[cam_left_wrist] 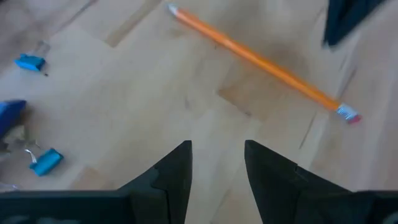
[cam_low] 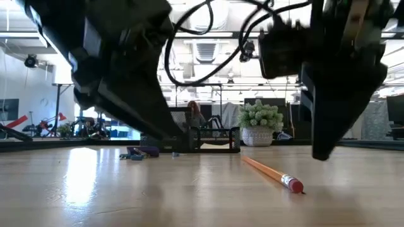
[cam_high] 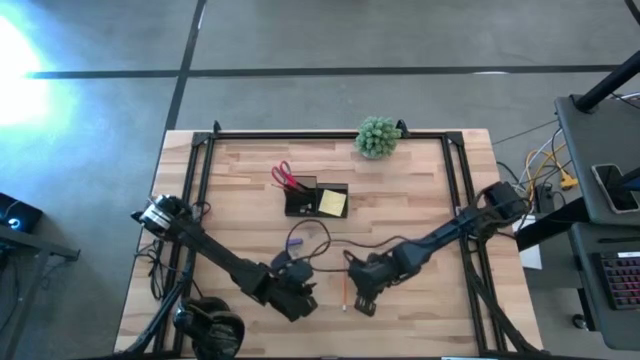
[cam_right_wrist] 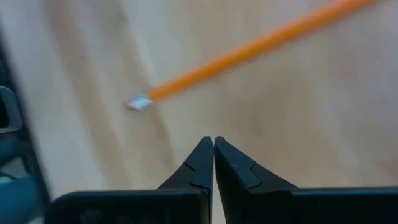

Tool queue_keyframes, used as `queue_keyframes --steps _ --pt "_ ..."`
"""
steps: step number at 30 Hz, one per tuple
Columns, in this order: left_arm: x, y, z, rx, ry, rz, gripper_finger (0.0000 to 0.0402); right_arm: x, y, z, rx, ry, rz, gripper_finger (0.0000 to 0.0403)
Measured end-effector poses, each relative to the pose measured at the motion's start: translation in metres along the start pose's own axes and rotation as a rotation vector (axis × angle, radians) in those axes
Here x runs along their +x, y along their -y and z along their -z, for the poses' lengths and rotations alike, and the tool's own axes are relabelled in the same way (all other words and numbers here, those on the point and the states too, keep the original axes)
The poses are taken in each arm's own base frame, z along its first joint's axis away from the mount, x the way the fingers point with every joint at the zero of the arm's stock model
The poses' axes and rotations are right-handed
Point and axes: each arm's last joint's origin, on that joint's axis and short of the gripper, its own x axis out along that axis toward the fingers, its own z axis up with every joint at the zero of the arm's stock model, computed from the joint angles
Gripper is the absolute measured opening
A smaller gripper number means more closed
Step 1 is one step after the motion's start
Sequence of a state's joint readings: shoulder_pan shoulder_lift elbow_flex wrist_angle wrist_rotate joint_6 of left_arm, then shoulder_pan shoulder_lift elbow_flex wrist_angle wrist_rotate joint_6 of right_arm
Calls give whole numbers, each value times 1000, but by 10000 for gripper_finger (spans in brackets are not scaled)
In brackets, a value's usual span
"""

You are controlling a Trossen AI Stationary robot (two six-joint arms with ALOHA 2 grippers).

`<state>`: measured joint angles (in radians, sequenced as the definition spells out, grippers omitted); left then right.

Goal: Pick and place office supplies into organizer
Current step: Put the orange pencil into the desk organizer

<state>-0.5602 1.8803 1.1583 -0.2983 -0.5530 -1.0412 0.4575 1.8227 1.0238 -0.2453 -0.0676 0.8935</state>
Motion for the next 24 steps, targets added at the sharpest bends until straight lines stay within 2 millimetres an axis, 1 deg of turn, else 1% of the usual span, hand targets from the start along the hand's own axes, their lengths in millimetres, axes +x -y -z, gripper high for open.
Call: queue_keyframes --steps 3,5,8,11,13,16,19,22,24 --pt "-12 -1 -7 5 25 16 132 12 -8 -1 8 19 -36 9" --pt "-20 0 -12 21 47 34 132 29 -9 -3 10 -8 -31 9" --pt "-28 1 -15 43 58 52 132 51 -14 -13 -9 -34 -48 9" --pt "-42 0 -15 66 46 51 132 64 -24 -29 -56 -5 -59 9" --pt "-54 -2 -14 69 35 50 132 66 -29 -45 -76 41 -61 9" --pt "-72 -5 -7 74 24 27 132 62 -29 -67 -78 113 -15 9" --pt "-91 -7 0 62 66 -7 132 51 -18 -86 -73 230 103 9" --pt "-98 -7 7 47 89 -16 132 30 -8 -103 -62 290 152 9" --pt "-97 -5 11 31 100 -12 132 16 -1 -104 -54 277 179 9"
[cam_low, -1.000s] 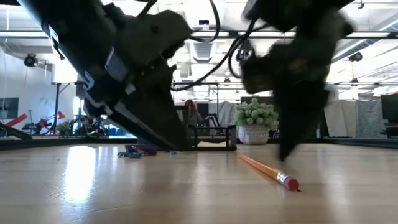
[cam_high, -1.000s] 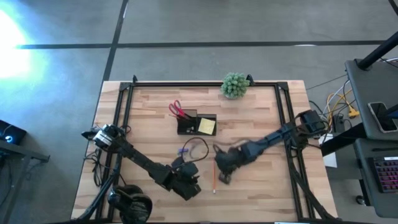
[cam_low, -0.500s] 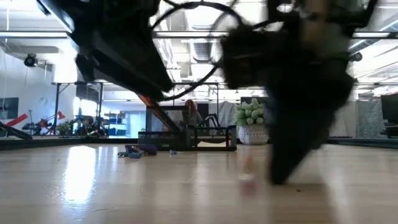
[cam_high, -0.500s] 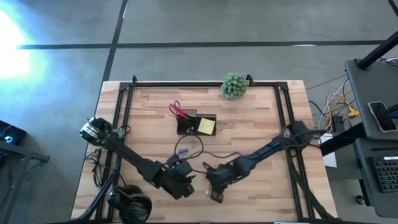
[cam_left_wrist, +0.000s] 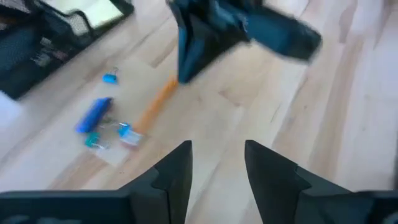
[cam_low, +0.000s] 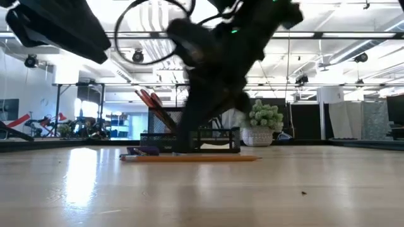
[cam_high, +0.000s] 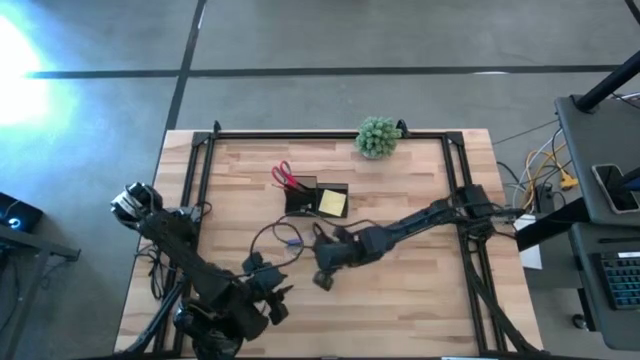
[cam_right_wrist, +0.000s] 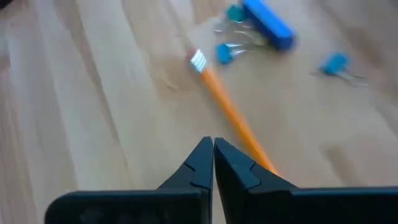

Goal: Pick and place office supplies into organizer
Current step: Put the orange pencil into the desk organizer

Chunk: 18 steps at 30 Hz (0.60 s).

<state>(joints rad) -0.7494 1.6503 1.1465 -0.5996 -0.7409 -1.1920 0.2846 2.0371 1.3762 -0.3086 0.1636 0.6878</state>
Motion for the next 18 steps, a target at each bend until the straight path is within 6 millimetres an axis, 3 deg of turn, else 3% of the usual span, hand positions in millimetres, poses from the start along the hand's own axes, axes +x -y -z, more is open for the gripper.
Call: queue_keyframes --steps 6,11,15,18 --pt "19 4 15 15 -8 -30 132 -29 21 22 -33 -141 74 9" --pt "32 2 17 1 -11 -67 132 -31 47 52 176 -186 156 8" --pt "35 1 13 -18 -9 -77 118 -39 53 56 362 -104 121 8" --pt "37 -2 8 -31 -17 -79 87 -35 59 64 437 -107 126 8"
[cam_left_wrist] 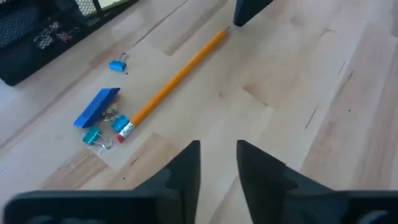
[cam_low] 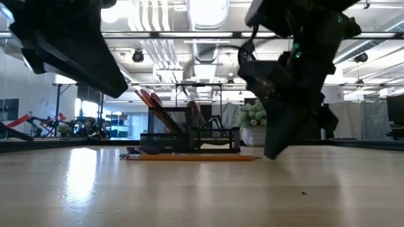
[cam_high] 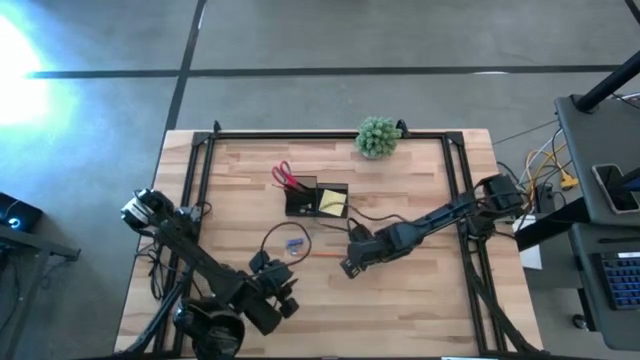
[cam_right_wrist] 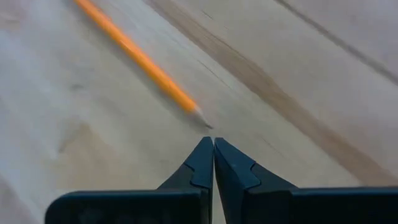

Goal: Pick and place office supplies into organizer
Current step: Put the orange pencil into the desk organizer

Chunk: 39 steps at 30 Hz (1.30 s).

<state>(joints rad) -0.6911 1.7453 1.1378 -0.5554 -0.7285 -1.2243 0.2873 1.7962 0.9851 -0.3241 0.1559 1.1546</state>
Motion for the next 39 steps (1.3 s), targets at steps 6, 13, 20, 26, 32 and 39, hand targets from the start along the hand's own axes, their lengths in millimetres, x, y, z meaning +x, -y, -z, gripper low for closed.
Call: queue_keyframes --steps 6,13,20,26,32,39 --pt "4 -5 -10 -18 -49 4 31 0 0 -2 73 7 -26 8" --pt "9 -8 -16 5 -107 14 2 -2 -6 -5 85 29 -68 8" --pt "13 -14 -10 16 -132 -1 0 1 0 -8 96 34 -51 8" --pt "14 -15 -10 16 -138 -1 0 3 3 -9 88 37 -46 8" --pt "17 -17 -14 29 -159 1 0 3 2 -10 89 47 -73 8" --pt "15 -23 -23 49 -170 16 0 4 2 -10 110 63 -79 9"
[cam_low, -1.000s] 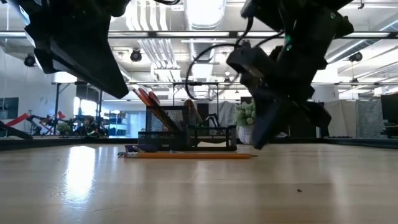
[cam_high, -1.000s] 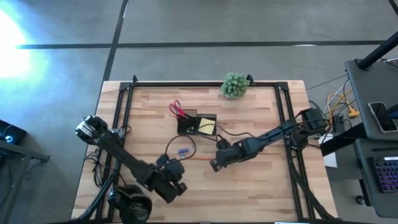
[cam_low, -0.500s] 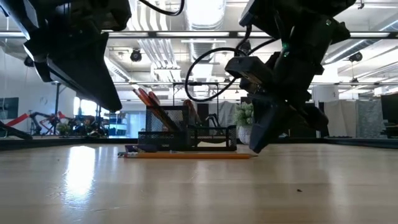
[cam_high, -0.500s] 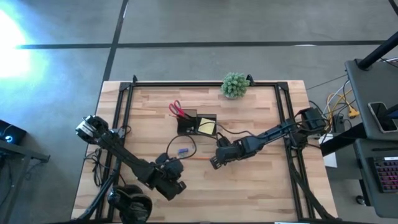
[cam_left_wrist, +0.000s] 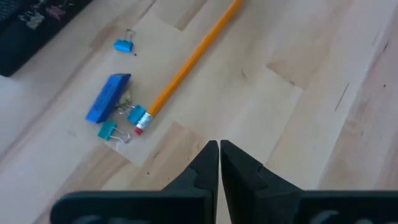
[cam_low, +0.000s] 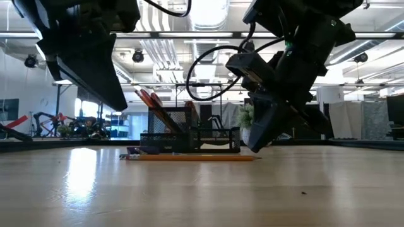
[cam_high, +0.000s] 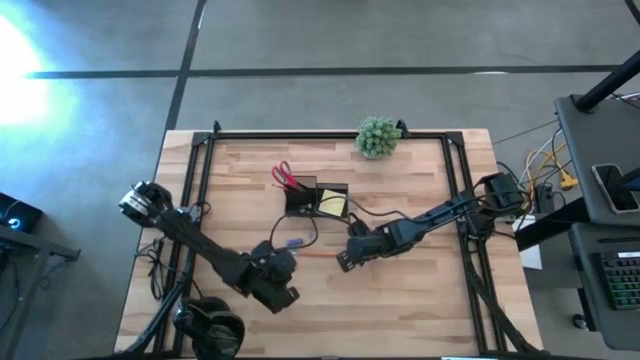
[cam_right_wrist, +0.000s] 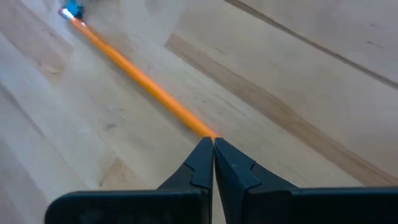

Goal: Pick and place office supplies into organizer
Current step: Put the orange pencil into the desk organizer

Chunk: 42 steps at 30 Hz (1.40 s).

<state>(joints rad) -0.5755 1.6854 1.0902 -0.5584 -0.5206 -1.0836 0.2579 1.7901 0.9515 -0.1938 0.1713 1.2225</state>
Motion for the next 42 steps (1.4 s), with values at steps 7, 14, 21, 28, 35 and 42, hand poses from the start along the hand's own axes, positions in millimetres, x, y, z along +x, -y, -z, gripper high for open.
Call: queue_keyframes --steps 7,14,21,28,35,42 --pt "-6 -9 -9 -4 21 0 0 2 6 2 -1 -1 19 9" --pt "-3 -14 -16 21 16 -11 0 0 1 6 36 -7 -9 9" --pt "-2 -16 -17 17 7 -7 0 3 -13 9 22 -29 -52 9" --pt "-3 -23 -12 13 -25 0 0 12 -23 8 16 -27 -96 9" --pt "-14 -35 -15 -8 -2 17 0 4 -18 1 4 -26 11 8" --pt "-17 -50 -12 -31 11 29 0 8 -7 3 49 -49 33 8"
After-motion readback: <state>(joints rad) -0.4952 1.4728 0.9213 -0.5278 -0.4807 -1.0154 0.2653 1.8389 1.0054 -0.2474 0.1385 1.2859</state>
